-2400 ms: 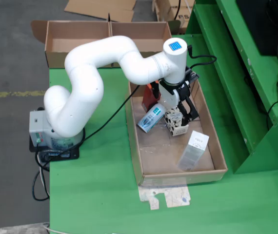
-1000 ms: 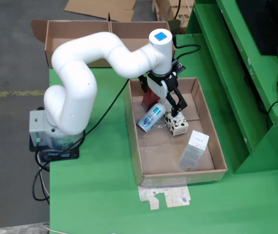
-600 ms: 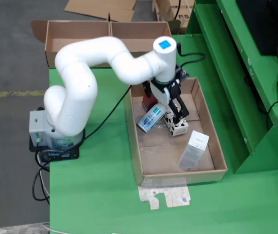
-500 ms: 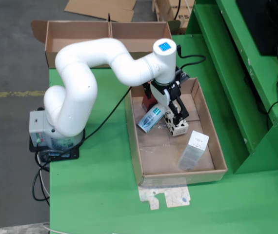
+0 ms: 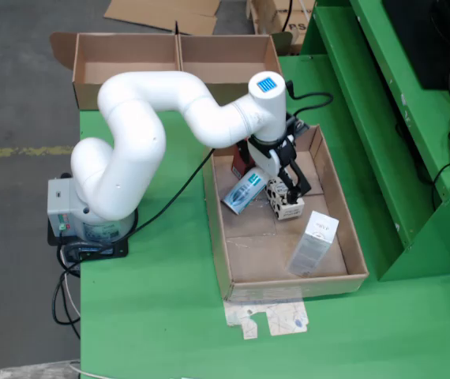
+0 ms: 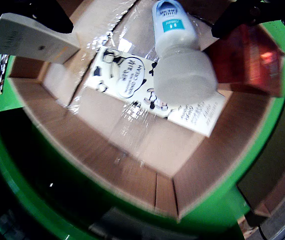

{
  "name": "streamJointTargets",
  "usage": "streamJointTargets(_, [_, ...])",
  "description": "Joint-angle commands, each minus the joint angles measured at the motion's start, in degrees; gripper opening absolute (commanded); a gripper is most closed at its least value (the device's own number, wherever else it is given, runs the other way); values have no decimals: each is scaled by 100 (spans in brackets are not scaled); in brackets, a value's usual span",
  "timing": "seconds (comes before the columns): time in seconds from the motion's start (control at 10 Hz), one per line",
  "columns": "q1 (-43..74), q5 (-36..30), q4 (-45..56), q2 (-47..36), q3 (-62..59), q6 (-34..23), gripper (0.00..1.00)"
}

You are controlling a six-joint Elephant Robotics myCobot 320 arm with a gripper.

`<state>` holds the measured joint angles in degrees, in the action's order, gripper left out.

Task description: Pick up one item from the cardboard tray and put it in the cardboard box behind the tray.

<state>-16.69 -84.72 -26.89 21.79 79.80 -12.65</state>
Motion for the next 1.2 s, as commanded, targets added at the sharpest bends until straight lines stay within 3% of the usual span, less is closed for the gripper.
streamJointTargets(0.0, [-23, 70, -282, 306, -244, -45, 100])
streamJointTargets(1.1, [-159, 127, -515, 383, 125, 122, 100])
